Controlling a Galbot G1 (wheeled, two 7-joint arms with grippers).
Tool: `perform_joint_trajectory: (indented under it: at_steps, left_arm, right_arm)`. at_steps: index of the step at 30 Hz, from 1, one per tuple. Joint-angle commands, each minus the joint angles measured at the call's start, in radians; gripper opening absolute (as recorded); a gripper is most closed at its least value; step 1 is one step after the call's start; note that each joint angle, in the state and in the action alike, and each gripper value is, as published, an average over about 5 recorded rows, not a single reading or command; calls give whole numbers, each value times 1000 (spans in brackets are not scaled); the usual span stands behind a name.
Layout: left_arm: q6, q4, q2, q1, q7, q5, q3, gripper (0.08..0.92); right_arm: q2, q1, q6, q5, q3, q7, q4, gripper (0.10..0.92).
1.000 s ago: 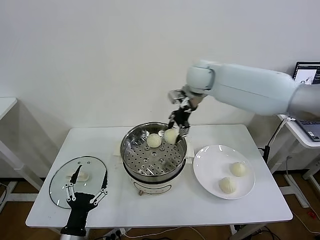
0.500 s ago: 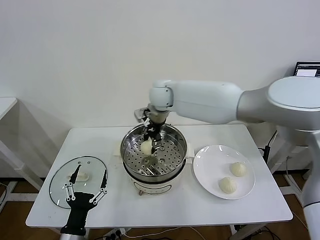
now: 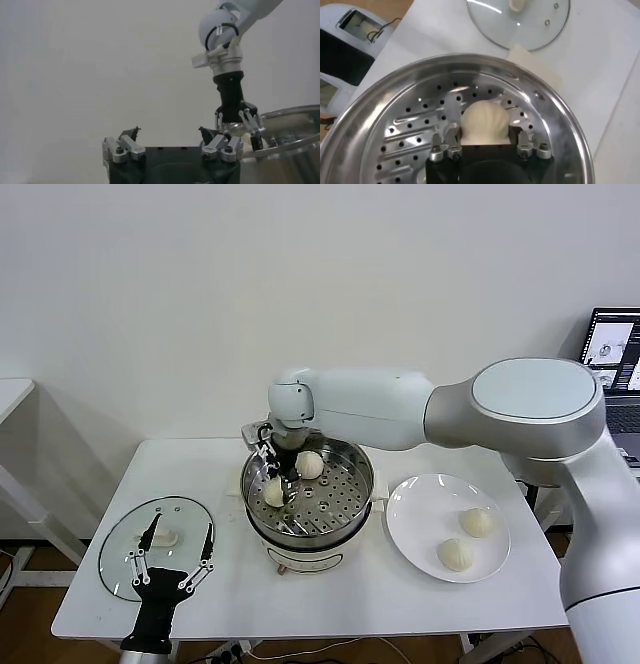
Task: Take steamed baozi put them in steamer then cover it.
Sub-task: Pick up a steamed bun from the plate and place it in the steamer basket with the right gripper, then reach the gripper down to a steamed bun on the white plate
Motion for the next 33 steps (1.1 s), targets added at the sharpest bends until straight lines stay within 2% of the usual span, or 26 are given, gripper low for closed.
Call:
perform_joint_trajectory:
  at_steps: [1, 7, 12, 19, 27, 33]
  left_arm:
    - [0, -2, -2, 2, 0, 0, -2, 823]
    - [1, -8, 0, 6, -1, 0, -5, 823]
    - [1, -9, 1, 10, -1, 0, -6, 823]
    - [0, -7, 6, -1, -5, 0, 8, 823]
    - [0, -5, 12, -9, -6, 0, 22, 823]
    - [1, -2, 8, -6, -7, 1, 26, 823]
  right_arm:
    - [16, -12, -5, 0, -2, 15, -10, 701]
    - [-54, 21, -5, -6, 20, 3, 60, 813]
    - [-190, 108, 11, -44, 57, -54, 180, 822]
    - [-506, 223, 101, -143, 104, -208, 327, 823]
    - [-855, 188, 169, -246, 61, -311, 369, 823]
    - [-962, 2, 189, -339, 76, -286, 358, 823]
